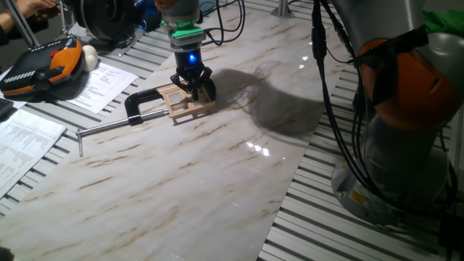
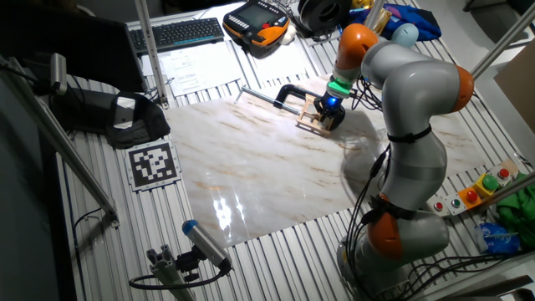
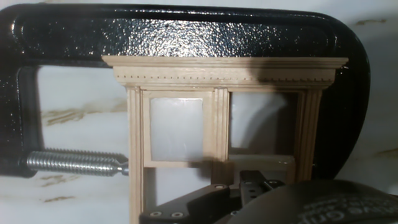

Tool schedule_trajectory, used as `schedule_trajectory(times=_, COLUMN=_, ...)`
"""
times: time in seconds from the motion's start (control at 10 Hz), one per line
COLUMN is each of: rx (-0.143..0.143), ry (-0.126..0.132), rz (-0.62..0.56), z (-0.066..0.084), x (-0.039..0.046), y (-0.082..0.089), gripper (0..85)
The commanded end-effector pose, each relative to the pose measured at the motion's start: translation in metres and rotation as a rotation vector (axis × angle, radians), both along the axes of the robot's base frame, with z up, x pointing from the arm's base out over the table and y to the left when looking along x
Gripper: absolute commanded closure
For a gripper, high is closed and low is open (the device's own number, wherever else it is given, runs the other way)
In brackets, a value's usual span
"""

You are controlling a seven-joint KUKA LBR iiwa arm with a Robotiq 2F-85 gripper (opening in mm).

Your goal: Open a sliding window

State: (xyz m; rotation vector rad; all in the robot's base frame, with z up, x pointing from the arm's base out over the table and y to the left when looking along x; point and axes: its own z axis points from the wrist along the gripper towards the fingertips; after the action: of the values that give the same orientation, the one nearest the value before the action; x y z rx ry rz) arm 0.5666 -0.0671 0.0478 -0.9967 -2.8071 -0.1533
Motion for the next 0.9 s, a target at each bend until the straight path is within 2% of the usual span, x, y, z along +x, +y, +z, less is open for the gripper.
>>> schedule_trajectory(times=0.0, rx=0.000, ry=0.000, rz=0.002, z=-0.0001, x=0.0004, y=0.0000, gripper=85.0)
schedule_trajectory(times=0.8, rx=-0.005, ry=-0.001, rz=0.011, z=-0.0021, x=0.0022, y=-0.0009, gripper=85.0)
